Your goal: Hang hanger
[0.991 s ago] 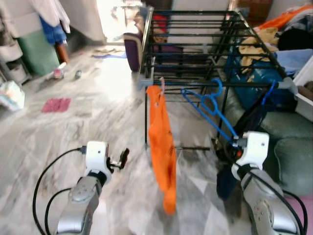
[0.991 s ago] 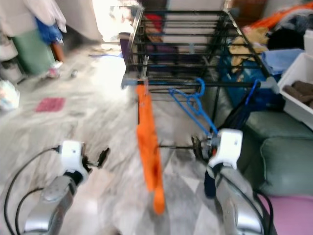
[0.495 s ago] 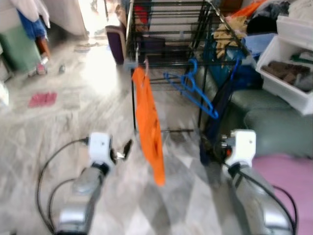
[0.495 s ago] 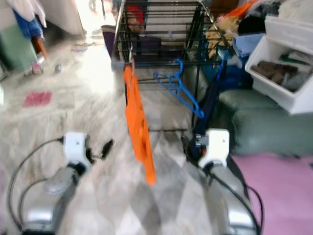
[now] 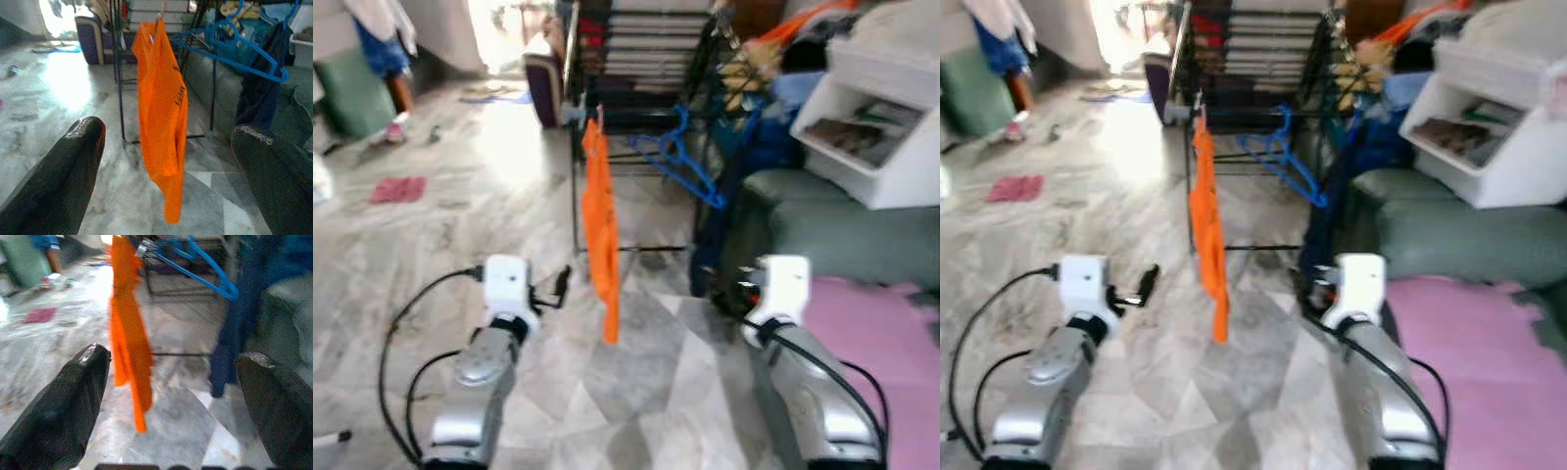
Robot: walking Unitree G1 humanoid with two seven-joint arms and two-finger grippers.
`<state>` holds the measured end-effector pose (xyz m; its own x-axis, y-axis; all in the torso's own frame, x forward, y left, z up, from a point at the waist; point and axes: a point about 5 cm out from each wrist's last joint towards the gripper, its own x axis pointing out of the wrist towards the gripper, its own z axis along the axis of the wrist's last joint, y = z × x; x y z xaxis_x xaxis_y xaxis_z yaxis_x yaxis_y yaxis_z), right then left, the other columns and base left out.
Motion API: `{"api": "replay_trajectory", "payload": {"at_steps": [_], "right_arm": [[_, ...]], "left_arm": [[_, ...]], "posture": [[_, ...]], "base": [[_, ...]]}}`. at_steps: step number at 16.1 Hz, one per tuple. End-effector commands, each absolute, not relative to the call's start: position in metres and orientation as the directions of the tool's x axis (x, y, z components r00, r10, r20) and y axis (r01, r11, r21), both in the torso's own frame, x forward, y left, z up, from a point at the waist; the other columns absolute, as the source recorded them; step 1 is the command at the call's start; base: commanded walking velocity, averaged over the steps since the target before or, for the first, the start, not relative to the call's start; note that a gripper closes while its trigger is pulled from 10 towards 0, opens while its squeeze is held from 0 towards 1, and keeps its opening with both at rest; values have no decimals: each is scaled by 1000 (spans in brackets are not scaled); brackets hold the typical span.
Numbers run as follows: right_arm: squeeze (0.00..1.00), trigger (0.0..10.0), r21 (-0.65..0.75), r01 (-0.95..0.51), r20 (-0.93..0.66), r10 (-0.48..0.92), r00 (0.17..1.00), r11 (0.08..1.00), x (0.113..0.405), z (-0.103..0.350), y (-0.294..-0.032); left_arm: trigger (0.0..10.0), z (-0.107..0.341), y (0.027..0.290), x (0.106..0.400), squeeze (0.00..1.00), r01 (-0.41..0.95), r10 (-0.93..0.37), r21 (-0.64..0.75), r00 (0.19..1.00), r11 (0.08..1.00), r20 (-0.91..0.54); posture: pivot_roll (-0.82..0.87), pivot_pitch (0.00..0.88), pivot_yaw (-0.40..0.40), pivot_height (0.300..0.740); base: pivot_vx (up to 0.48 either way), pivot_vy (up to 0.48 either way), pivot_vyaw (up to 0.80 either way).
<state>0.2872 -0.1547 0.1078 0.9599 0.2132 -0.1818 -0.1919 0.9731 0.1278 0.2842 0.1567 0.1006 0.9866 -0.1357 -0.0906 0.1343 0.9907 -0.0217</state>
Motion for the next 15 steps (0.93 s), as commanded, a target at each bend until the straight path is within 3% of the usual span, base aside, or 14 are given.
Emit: {"api": "replay_trajectory", "payload": {"at_steps": [1, 6, 9, 11, 15], "right_arm": [[0, 10000, 93, -228, -165, 241, 956, 969, 289, 112, -155], [0, 10000, 94, -248, -148, 260, 954, 964, 290, 115, -152], [0, 10000, 116, -289, -122, 302, 945, 950, 289, 119, -143], [0, 10000, 109, -249, -66, 256, 964, 962, 290, 125, -148], [0, 10000, 117, -169, -55, 177, 983, 979, 290, 125, -162]], "left_arm": [[10000, 107, 155, 286, 0, 118, -119, -14, 991, 993, -57], [10000, 109, 164, 296, 0, 5, -5, -5, 997, 1000, -73], [10000, 119, 166, 300, 0, 2, 0, 32, 999, 999, -44], [10000, 118, 168, 298, 0, 7, -4, 108, 1000, 994, -22], [10000, 110, 175, 287, 0, -17, 23, 89, 998, 996, -57]], "posture": [[44, 0, -31, 740], [35, 0, -20, 740], [38, 0, -19, 740], [43, 0, -10, 740], [50, 0, 7, 740]], "base": [[0, 0, 800], [0, 0, 800], [0, 0, 800], [0, 0, 800], [0, 0, 800]]}}
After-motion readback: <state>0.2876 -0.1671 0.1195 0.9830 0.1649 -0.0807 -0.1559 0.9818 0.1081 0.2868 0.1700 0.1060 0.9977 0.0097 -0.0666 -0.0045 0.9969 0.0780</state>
